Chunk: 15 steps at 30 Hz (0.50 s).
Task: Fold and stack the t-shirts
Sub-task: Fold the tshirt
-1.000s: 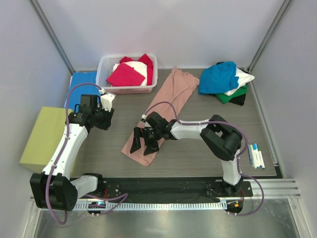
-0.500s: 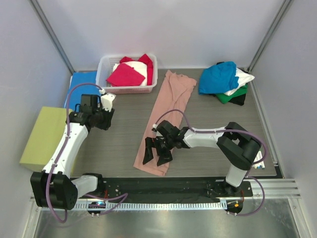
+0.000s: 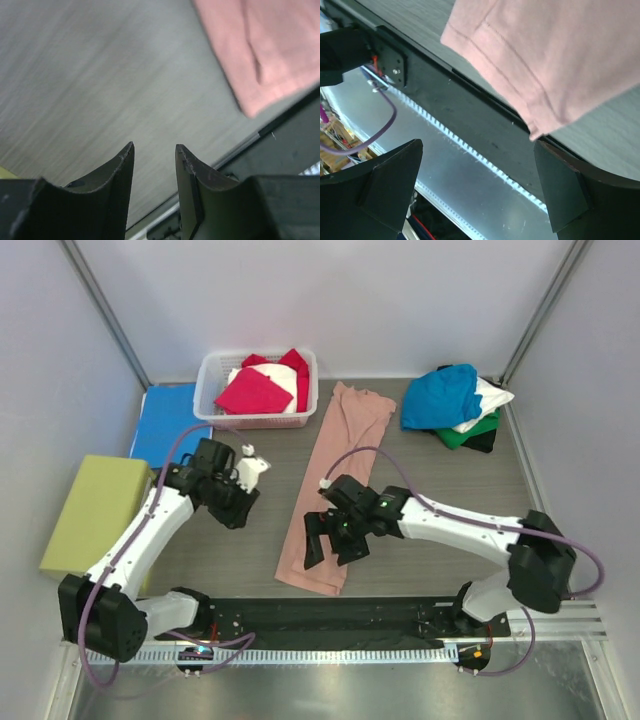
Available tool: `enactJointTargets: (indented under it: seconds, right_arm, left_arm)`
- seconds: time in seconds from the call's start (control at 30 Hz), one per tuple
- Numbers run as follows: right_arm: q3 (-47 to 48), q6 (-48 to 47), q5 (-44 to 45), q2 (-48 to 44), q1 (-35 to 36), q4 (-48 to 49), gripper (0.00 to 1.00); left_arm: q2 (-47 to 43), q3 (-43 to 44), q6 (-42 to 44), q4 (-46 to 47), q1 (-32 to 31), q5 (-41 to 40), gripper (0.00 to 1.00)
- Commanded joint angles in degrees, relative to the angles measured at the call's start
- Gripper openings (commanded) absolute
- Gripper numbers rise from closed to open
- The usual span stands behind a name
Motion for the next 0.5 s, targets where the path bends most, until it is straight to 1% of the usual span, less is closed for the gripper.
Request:
enactJointTargets:
  seconds: [0.0,0.03,0.13,0.2,0.3,0.47]
  right_arm:
    - [-7.07,4.88,3.9,-7.74,0.13,-3.71,1.0]
    - [-8.67,5.68,4.17,-9.93,0.22,-3.36,1.0]
    - [-15.44,10.16,4.17,-12.58,0.22,0.41,0.99]
    - [-19.12,11.84,3.91,-13.55,0.22,4.1,0.97]
    - [-22.21,14.3,3.82,-12.68,0.22,8.23,0.93]
    - [-21.69,14.75,3.64,-8.38,0.22,11.75,0.92]
  left_arm:
    - [-1.58,0.06,0.03,-6.75,-10.67,-2.19,0.41]
    - [-1.32,-0.03,-0.15,-6.83,-13.56,-2.46,0.41]
    - [1.75,0.32,-0.41,-5.17,-15.61,-2.2,0.41]
    - [5.25,0.49,-0.41,-3.33,-16.22,-1.59,0.41]
    - [9.73,-0.21,-0.32,0.01,-16.66,-0.97,0.41]
    - [15.46,1.28,-1.29,0.81,-17.01,3.59,0.4]
